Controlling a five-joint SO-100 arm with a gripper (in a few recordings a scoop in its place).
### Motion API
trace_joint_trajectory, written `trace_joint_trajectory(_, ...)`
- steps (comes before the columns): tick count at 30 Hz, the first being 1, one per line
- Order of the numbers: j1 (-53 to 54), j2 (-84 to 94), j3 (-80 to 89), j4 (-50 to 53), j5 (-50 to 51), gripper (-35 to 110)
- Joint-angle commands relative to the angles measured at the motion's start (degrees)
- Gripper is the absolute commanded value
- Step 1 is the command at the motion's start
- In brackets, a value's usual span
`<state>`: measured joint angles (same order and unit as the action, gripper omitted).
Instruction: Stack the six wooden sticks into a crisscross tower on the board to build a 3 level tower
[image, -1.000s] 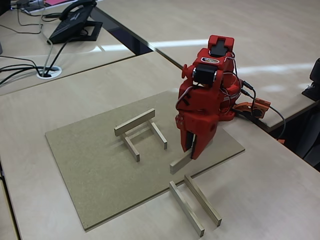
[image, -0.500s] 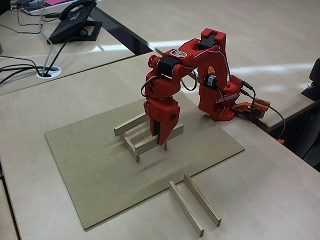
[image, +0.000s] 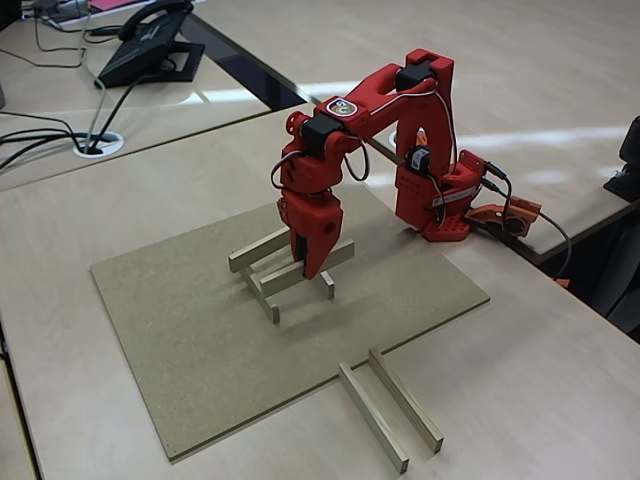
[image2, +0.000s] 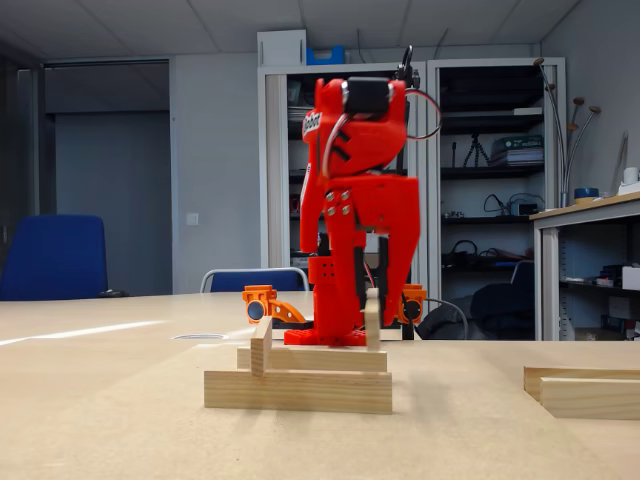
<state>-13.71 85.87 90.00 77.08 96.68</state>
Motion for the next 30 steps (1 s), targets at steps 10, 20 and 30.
trace_joint_trajectory(10,2.4,-1.8,-1.6,-3.0,-3.9,0)
trace_joint_trajectory(20,1.0,-2.2,2.6,-7.9,-2.3,0)
trace_joint_trajectory(30,-0.3,-1.2,5.4,-9.8,-2.2,5)
